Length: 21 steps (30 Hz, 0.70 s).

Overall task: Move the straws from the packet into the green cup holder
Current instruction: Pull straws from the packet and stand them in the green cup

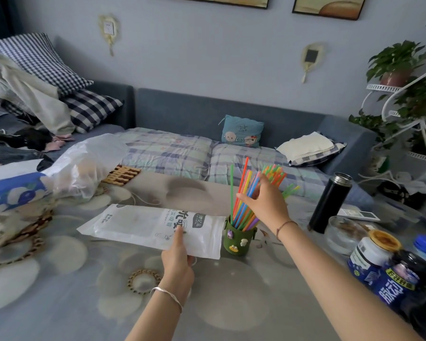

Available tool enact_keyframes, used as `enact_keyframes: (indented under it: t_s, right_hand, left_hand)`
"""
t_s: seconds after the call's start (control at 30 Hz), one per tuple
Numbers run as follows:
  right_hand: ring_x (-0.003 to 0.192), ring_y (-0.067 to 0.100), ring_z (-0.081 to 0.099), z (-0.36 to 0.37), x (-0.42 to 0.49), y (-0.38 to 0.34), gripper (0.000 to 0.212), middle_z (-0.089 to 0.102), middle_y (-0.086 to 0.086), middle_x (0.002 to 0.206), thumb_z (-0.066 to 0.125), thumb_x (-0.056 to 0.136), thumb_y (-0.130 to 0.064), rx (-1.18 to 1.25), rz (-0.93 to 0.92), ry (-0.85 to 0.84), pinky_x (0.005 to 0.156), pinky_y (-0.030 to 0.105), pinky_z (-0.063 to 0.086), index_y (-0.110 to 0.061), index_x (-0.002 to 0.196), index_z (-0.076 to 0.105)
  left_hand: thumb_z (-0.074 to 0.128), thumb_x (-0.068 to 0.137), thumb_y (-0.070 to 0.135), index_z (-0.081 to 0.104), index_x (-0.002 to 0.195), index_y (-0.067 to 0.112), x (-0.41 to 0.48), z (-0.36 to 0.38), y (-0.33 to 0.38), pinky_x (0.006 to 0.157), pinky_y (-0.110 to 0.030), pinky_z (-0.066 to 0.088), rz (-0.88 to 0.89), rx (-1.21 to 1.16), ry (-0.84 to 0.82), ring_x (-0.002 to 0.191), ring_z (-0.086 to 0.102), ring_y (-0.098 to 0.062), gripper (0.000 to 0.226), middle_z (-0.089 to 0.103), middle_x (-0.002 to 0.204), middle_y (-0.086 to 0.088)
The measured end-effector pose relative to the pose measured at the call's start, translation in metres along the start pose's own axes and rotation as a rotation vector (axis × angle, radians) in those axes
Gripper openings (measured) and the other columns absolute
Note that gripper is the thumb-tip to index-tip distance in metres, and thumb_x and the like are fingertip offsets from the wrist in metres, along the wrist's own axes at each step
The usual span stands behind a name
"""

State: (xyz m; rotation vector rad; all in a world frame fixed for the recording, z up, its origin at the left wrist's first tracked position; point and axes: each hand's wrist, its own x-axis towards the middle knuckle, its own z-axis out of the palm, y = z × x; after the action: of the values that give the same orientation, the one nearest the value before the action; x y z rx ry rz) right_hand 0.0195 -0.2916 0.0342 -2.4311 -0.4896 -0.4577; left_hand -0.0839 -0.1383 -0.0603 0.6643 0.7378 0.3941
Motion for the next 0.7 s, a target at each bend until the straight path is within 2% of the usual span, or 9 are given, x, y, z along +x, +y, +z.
enact_keyframes:
  t_s: [0.07, 0.17, 0.3, 0.37, 0.4, 0.47, 0.57, 0.6, 0.7]
  right_hand:
    - [0.062, 0.010, 0.053, -0.003, -0.012, -0.002, 0.043, 0.052, -0.010, 0.067, 0.072, 0.078, -0.036, 0.094, 0.013, 0.087, 0.049, 0.021, 0.039, -0.021, 0.102, 0.041]
    - [0.061, 0.017, 0.057, 0.004, -0.040, 0.002, 0.043, 0.059, -0.008, 0.065, 0.075, 0.074, -0.035, 0.160, 0.041, 0.188, 0.054, 0.029, 0.043, -0.019, 0.088, 0.037]
    - [0.060, 0.020, 0.055, 0.030, -0.078, 0.019, 0.047, 0.055, -0.003, 0.063, 0.078, 0.067, -0.042, 0.265, 0.229, 0.140, 0.052, 0.031, 0.038, -0.022, 0.071, 0.036]
    - [0.084, 0.024, 0.058, 0.044, -0.081, 0.030, 0.057, 0.055, 0.004, 0.087, 0.084, 0.060, -0.041, 0.395, 0.393, 0.087, 0.064, 0.029, 0.045, -0.014, 0.092, 0.046]
    - [0.106, 0.026, 0.055, 0.052, -0.078, 0.035, 0.078, 0.053, 0.009, 0.109, 0.086, 0.057, -0.039, 0.444, 0.448, 0.070, 0.081, 0.033, 0.048, -0.008, 0.114, 0.044]
    - [0.132, 0.028, 0.038, 0.056, -0.069, 0.033, 0.115, 0.037, 0.012, 0.139, 0.089, 0.054, -0.035, 0.533, 0.475, 0.039, 0.106, 0.038, 0.038, -0.007, 0.142, 0.021]
    - [0.095, 0.022, 0.059, 0.059, -0.045, 0.025, 0.095, 0.054, 0.002, 0.106, 0.088, 0.059, -0.017, 0.680, 0.397, 0.064, 0.077, 0.013, 0.050, -0.011, 0.129, 0.025]
    - [0.088, 0.021, 0.060, 0.060, -0.037, 0.023, 0.093, 0.054, -0.001, 0.100, 0.087, 0.060, -0.016, 0.701, 0.395, 0.092, 0.072, 0.012, 0.050, -0.011, 0.129, 0.024]
    - [0.102, 0.019, 0.060, 0.070, -0.019, 0.024, 0.113, 0.057, -0.005, 0.113, 0.090, 0.051, -0.033, 0.740, 0.428, 0.163, 0.093, 0.033, 0.049, -0.018, 0.139, 0.019]
  left_hand:
    - [0.065, 0.088, 0.027, 0.059, 0.111, 0.008, 0.001, 0.000, -0.002, 0.063, -0.037, 0.043, 0.001, 0.003, -0.002, 0.070, 0.058, -0.023, 0.030, 0.062, 0.084, -0.006]
    - [0.066, 0.086, 0.030, 0.059, 0.119, 0.005, 0.000, 0.001, -0.004, 0.063, -0.035, 0.042, -0.016, 0.000, 0.009, 0.080, 0.059, -0.027, 0.041, 0.064, 0.094, -0.009]
    - [0.067, 0.086, 0.030, 0.058, 0.122, 0.005, -0.007, 0.006, -0.002, 0.056, -0.028, 0.038, -0.028, -0.024, 0.008, 0.069, 0.057, -0.021, 0.045, 0.062, 0.087, -0.005]
    - [0.067, 0.086, 0.029, 0.059, 0.120, 0.006, -0.009, 0.005, 0.000, 0.058, -0.031, 0.039, -0.020, -0.032, 0.012, 0.067, 0.056, -0.019, 0.042, 0.061, 0.082, -0.003]
    - [0.067, 0.086, 0.029, 0.059, 0.119, 0.006, -0.010, 0.004, 0.001, 0.060, -0.034, 0.040, -0.014, -0.032, 0.014, 0.067, 0.056, -0.020, 0.041, 0.062, 0.081, -0.003]
    - [0.066, 0.087, 0.028, 0.059, 0.116, 0.007, -0.009, 0.002, 0.002, 0.062, -0.037, 0.043, -0.009, -0.029, 0.009, 0.068, 0.057, -0.021, 0.037, 0.062, 0.082, -0.004]
    - [0.064, 0.089, 0.027, 0.057, 0.113, 0.010, -0.007, -0.001, 0.002, 0.067, -0.041, 0.049, -0.003, -0.021, -0.006, 0.073, 0.059, -0.023, 0.030, 0.062, 0.086, -0.004]
    - [0.063, 0.089, 0.026, 0.056, 0.113, 0.011, -0.007, -0.001, 0.003, 0.066, -0.041, 0.052, 0.002, -0.023, -0.010, 0.075, 0.060, -0.023, 0.029, 0.062, 0.087, -0.003]
    - [0.063, 0.090, 0.023, 0.055, 0.113, 0.012, -0.004, -0.005, 0.004, 0.060, -0.037, 0.055, 0.020, -0.047, -0.024, 0.077, 0.061, -0.018, 0.027, 0.063, 0.090, 0.000]
